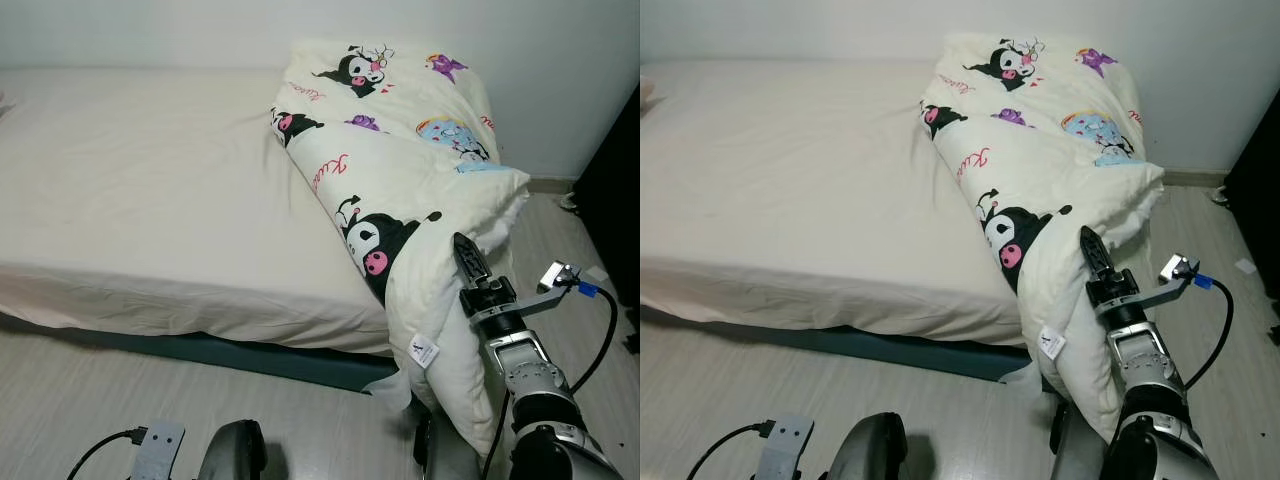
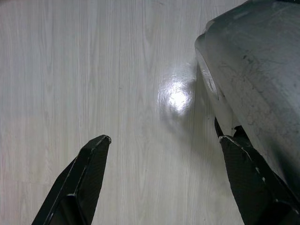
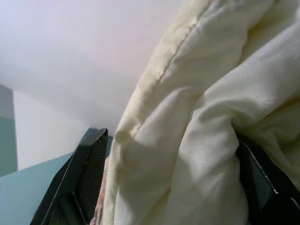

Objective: Clean up the room

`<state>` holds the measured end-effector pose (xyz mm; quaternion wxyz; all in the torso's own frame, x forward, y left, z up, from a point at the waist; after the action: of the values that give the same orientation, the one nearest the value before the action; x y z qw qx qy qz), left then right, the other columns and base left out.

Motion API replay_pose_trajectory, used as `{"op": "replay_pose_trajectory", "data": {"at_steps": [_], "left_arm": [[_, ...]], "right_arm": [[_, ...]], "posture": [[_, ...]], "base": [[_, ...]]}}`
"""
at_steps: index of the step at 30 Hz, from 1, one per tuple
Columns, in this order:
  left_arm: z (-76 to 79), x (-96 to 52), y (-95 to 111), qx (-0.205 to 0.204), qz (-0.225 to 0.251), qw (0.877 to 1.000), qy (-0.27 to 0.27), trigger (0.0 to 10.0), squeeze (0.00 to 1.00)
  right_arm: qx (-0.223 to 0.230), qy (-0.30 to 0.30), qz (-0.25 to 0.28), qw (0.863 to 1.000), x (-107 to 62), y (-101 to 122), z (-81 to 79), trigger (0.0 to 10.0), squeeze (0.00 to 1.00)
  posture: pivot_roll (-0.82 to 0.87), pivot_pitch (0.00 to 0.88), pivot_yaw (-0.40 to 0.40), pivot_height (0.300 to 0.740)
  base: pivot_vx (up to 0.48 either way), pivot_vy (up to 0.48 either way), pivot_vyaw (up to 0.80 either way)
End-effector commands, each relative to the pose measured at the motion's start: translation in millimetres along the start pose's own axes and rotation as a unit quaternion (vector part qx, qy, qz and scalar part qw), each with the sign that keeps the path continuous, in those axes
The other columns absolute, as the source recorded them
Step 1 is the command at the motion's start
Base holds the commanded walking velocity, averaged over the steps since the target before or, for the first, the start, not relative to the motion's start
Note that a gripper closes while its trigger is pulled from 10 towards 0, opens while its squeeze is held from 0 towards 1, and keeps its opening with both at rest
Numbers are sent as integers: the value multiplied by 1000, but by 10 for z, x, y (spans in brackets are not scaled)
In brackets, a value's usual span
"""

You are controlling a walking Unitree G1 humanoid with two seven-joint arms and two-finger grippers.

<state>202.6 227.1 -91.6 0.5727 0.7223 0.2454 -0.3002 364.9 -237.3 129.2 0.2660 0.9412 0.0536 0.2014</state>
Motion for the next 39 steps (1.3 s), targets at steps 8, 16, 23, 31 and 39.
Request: {"op": "replay_pose_trajectory", "data": {"at_steps": [8,16,23,31,39], "left_arm": [[-47,-33,-92,15,-18,1000,-1,10000,0],[6,-15,-81,16,-20,1000,-4,10000,0],[42,-5,-81,14,-24,1000,-5,10000,0],[108,-1,-121,8,-37,999,-5,10000,0],[170,12,-130,5,-46,999,-6,10000,0]], "right_arm": [[-58,-42,-42,997,100,-131,17,10000,0],[-82,-44,-59,994,142,-118,-13,0,0],[-89,-23,-48,995,216,-85,-107,0,0],[-175,44,-143,973,400,-455,-401,0,0],[-291,241,-381,844,167,-1657,-929,0,0]], "posture": [[117,185,85,471],[103,157,69,471],[93,135,55,471],[71,110,39,471],[57,81,10,471]], "base": [[0,0,0],[0,0,0],[0,0,0],[0,0,0],[0,0,0]]}}
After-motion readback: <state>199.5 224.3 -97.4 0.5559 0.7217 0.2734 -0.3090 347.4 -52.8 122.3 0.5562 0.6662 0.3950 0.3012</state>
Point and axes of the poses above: a point about 5 cm out from each wrist's last joint towards the gripper, its own x axis pointing out of the wrist towards the gripper, its own y axis along the axis of the wrist's last joint, z = x × y, the point moved 3 cm from there along x, pointing out of the wrist towards the gripper, and after that the axes turned 2 degrees about x, right-handed, at the moved point
